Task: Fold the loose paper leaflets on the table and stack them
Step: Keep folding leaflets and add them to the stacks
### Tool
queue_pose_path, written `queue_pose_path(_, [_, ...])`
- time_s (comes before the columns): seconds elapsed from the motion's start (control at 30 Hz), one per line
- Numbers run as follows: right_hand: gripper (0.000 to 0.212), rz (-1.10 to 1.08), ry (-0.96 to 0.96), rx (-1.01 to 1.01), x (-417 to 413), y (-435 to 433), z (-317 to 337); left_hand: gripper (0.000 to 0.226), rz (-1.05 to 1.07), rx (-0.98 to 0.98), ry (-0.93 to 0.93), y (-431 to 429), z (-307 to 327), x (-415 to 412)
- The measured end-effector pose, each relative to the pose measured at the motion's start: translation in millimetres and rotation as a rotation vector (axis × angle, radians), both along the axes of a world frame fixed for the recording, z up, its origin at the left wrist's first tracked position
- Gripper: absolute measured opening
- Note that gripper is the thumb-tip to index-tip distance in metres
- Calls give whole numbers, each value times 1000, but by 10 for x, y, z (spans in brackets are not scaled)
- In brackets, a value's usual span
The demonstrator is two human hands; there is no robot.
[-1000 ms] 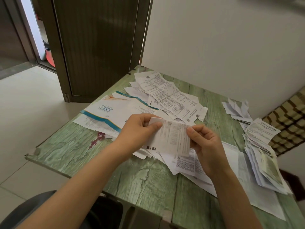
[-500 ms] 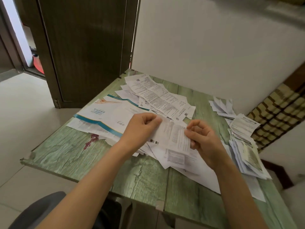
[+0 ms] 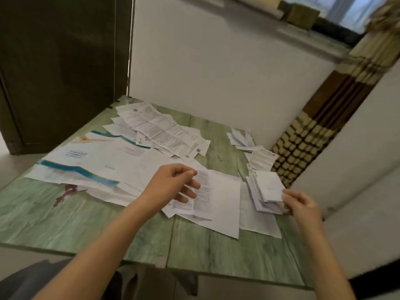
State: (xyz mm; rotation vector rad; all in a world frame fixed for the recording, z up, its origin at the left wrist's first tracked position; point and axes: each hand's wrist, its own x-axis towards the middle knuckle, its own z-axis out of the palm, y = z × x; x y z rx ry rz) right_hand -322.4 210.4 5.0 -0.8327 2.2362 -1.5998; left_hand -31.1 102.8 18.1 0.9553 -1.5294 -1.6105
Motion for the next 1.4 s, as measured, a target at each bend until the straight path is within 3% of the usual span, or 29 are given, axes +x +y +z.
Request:
queue_pose_path(0.13, [13,17,411,260,73,-33,-314,14,-1,8,-7,13,-23,-46])
queue_pose_path(0.23, [14,-39,517,296,29,-54,-325,14,11,12,-11,4,-48,-18])
queue_pose_path(0.5, [12,36,314,105,-47,-43,-176,15,38,0,-10,-37,-74,44])
queue_pose_path(0.7, [14,54,327,12,222,-52,-25,14,135,-45,0,-81,-109,61])
queue_pose_path(0.77, [17,160,321,-18,507,-102,-3,17,196,-103,-35,-108,-140,64])
queue_pose_path(0.93, [39,692,477,143,1244,-270,-110,26,286,-177,-113,-136,-183,95])
queue_pose_path(1.1, [69,948,532,428,1496,-467,-153,25,319,-184,-144,-176,-192,171])
queue_pose_path(1.2, [61,942,590,495,1492,-480,-163,24,309,-173,-142,-192,-187,193])
queue_pose_path(1.4, [41,912,582,404,1452,-503,-171,17,274,-150,-120,-257,-172,188])
